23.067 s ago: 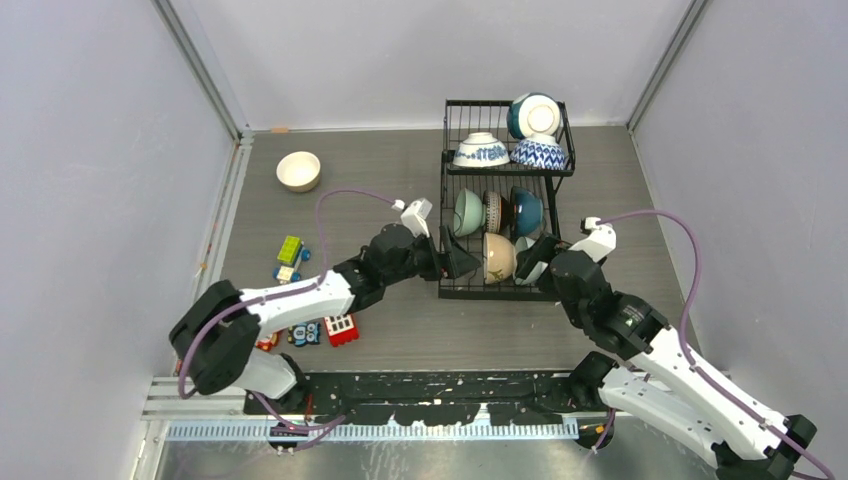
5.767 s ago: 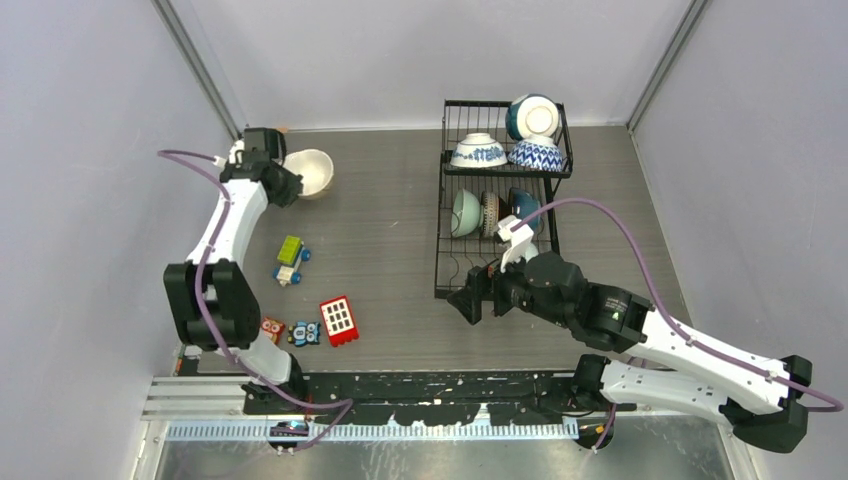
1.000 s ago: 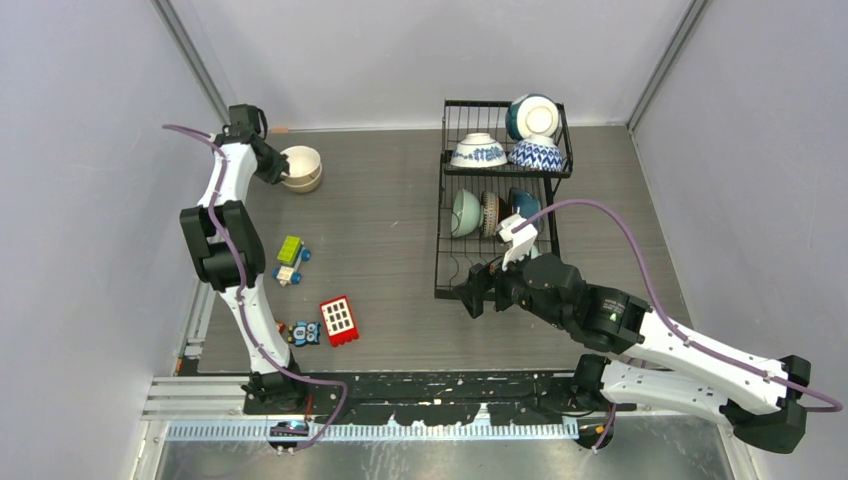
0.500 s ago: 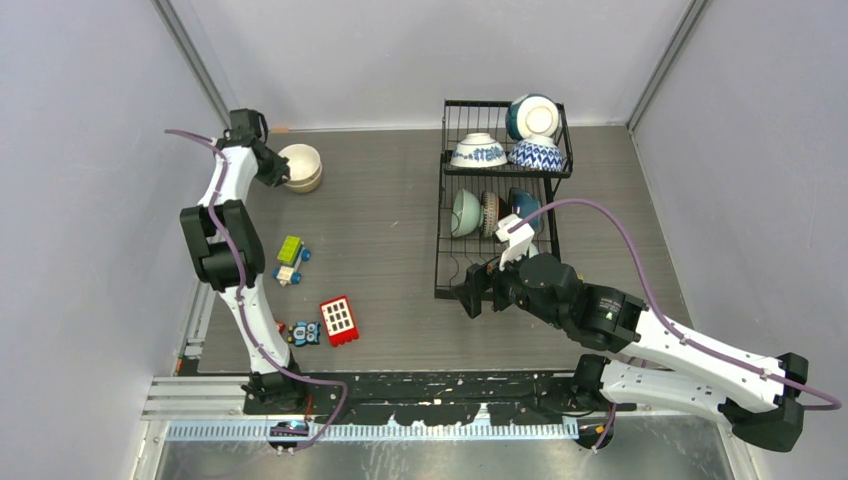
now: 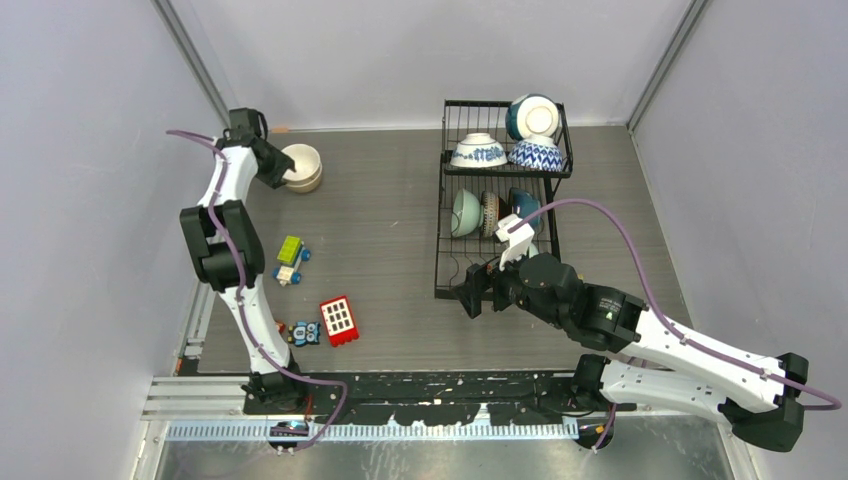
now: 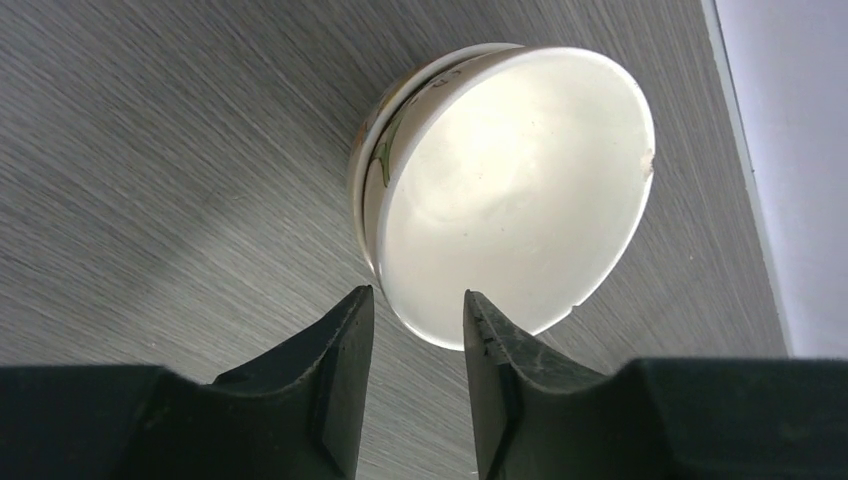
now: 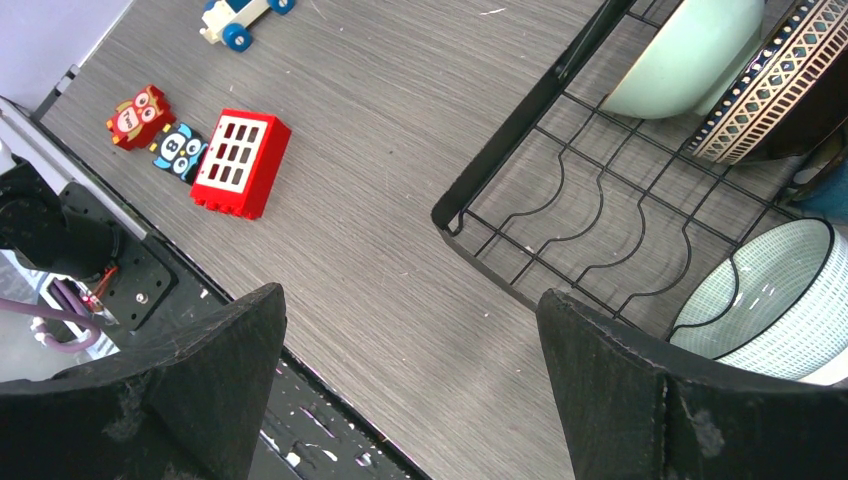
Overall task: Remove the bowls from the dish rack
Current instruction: Place the bowl with the bowl.
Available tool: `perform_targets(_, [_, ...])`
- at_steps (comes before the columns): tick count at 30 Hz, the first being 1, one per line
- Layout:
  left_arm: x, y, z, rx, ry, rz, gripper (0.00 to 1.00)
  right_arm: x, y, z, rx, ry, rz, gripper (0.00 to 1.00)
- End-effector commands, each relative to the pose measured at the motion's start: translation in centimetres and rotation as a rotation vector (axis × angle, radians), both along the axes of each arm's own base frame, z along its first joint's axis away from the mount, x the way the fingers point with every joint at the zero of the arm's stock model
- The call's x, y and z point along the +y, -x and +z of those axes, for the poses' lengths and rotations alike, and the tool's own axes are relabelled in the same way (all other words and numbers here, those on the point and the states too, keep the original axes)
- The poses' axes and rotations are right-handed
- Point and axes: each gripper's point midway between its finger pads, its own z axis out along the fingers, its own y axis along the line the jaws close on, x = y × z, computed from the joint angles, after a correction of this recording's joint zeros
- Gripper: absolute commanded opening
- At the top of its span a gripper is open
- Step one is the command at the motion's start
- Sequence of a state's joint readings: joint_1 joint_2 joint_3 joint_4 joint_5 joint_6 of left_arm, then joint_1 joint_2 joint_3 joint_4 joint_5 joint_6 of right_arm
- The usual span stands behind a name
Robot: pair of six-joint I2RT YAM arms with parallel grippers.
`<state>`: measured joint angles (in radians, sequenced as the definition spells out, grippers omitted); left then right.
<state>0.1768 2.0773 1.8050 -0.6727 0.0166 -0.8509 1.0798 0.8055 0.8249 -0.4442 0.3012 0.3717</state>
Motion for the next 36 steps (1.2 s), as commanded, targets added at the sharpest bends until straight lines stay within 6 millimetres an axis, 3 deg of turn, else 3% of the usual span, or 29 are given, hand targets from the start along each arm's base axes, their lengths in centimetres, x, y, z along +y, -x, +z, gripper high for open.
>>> perform_targets(1, [0.6, -0.9, 5.1, -0.134, -0.048, -0.012, 0.42, 0.3, -0.2, 2.8, -0.042, -0.063, 0.001, 0.99])
perform_targets(15, [2.4, -2.3, 6.6, -0.241, -0.057, 0.035, 0.39, 0.0, -0.3, 2.8, -0.056, -0.039, 0.001, 0.99])
perform_targets(21, [0.9, -1.0, 9.7, -0.365, -0.087, -0.015, 0.4, 0.5, -0.5, 3.4, -0.073, -0.055, 0.011, 0.99])
perform_targets(25, [-1.3, 1.9, 11.9, -0.404, -0.127, -0.079, 0.54, 0.8, -0.7, 4.8, -0.095, -0.062, 0.021, 0.99])
perform_targets(30, [-5.6, 7.6, 13.8, -0.452, -0.189, -0.176, 0.72, 0.8, -1.1, 6.8, -0.131, -0.101, 0.0, 0.99])
perform_targets(31, [-6.8, 8.9, 13.9, -0.459, -0.216, -0.21, 0.72, 0.8, -1.3, 7.0, -0.133, -0.111, -0.009, 0.99])
perform_targets(33, [-11.0, 11.9, 14.4, -0.484, -0.285, -0.33, 0.72, 0.9, -1.8, 7.4, -0.134, -0.143, -0.044, 1.0])
perform_targets(36, [-15.0, 16.1, 13.8, -0.502, -0.359, -0.448, 0.73, 1.8, -2.5, 7.6, -0.108, -0.19, -0.086, 1.0])
